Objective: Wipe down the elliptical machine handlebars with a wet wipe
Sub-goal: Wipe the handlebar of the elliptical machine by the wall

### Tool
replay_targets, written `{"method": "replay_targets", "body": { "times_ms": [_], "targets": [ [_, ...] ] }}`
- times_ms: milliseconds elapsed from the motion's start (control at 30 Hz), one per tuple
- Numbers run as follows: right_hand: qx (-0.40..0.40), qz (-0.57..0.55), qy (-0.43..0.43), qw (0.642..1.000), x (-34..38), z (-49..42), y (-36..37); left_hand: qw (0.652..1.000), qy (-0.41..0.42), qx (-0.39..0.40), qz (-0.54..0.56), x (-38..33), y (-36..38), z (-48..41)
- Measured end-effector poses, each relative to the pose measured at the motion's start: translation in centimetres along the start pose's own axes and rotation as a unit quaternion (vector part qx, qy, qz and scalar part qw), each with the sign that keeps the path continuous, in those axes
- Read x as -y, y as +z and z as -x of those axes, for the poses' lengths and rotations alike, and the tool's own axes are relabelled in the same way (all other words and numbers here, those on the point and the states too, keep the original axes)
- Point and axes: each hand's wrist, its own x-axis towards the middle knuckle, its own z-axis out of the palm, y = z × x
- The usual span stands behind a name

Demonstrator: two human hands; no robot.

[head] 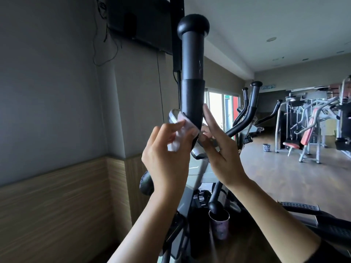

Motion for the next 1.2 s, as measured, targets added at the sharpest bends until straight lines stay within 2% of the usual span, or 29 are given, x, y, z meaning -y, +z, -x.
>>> {"method": "replay_targets", "body": {
  "times_ms": [167, 267, 400, 500, 600, 667, 833, 933, 1100, 1200],
  "targets": [
    [-0.006, 0.015, 0.004, 1.000, 0.3, 0.0, 0.4, 0.997, -0.037, -0.007, 0.062, -0.6, 0.7, -1.7],
    [-0.032, 0.017, 0.000, 0.999, 0.9, 0.1, 0.8, 0.997, -0.011, -0.008, 0.078, -0.3, 0.9, -1.9],
    [-0.056, 0.059, -0.021, 0.996, 2.2, -0.4, 1.2, 0.994, 0.050, 0.059, 0.077, 2.3, -0.7, -1.2],
    [-0.071, 0.104, -0.018, 0.992, 2.7, -0.6, 1.7, 0.983, 0.002, 0.115, 0.145, 3.0, -1.1, -2.5],
    [-0.088, 0.136, -0.004, 0.987, 2.7, -0.4, 2.4, 0.944, -0.077, 0.189, 0.259, 3.1, -0.7, -4.5],
    [-0.104, 0.154, 0.012, 0.982, 2.7, -0.1, 2.8, 0.914, -0.088, 0.246, 0.311, 4.1, -0.9, -5.2],
    [-0.147, 0.198, 0.031, 0.969, 3.1, 0.4, 4.1, 0.855, -0.096, 0.392, 0.325, 8.2, -2.5, -6.2],
    [-0.165, 0.240, 0.031, 0.956, 3.3, 0.4, 4.7, 0.829, -0.111, 0.418, 0.355, 8.7, -1.6, -7.2],
    [-0.192, 0.302, 0.047, 0.933, 4.1, 0.6, 5.6, 0.797, -0.131, 0.399, 0.434, 7.8, 0.0, -7.2],
    [-0.188, 0.333, 0.056, 0.922, 4.4, 0.9, 5.9, 0.778, -0.096, 0.470, 0.407, 9.8, -0.9, -7.7]
  ]
}}
